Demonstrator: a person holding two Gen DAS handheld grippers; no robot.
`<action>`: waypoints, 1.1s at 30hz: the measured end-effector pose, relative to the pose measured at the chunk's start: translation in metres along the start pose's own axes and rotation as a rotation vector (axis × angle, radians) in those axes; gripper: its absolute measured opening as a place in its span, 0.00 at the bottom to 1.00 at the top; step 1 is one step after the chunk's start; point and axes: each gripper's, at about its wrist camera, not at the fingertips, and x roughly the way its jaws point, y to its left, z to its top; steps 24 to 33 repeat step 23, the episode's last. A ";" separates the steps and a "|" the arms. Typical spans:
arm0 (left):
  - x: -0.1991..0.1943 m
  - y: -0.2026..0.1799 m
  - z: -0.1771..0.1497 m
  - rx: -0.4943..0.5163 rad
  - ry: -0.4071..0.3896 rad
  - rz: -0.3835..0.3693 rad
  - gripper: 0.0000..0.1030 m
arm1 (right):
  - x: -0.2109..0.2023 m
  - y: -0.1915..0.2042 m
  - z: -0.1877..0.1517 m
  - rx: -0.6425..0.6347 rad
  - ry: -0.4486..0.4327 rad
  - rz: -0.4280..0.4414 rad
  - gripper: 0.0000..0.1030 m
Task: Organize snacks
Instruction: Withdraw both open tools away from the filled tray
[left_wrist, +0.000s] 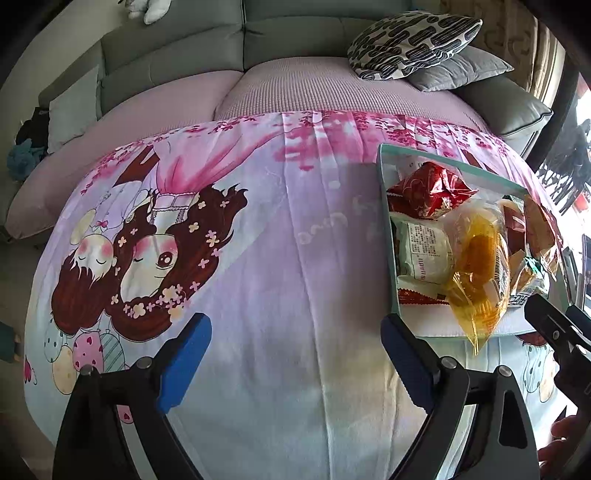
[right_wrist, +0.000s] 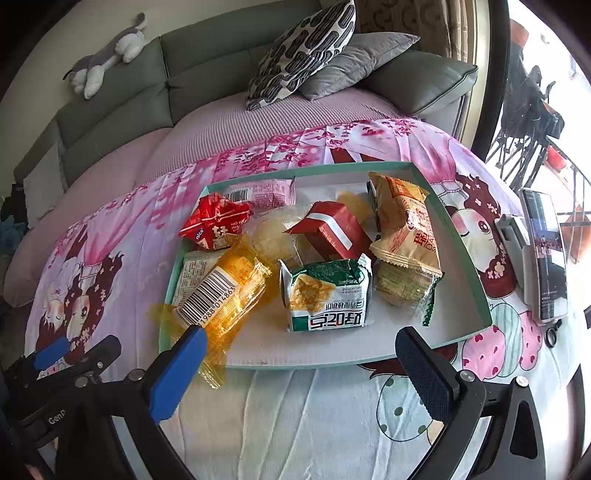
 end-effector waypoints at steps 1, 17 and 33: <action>0.000 0.000 0.000 0.002 0.001 0.000 0.90 | 0.000 0.000 0.000 0.001 -0.002 0.000 1.00; -0.004 -0.002 0.000 0.014 -0.026 0.019 0.90 | -0.003 -0.005 0.001 0.011 -0.011 0.008 1.00; -0.002 -0.002 0.000 0.016 -0.016 0.009 0.90 | -0.003 -0.004 0.001 0.011 -0.008 0.006 1.00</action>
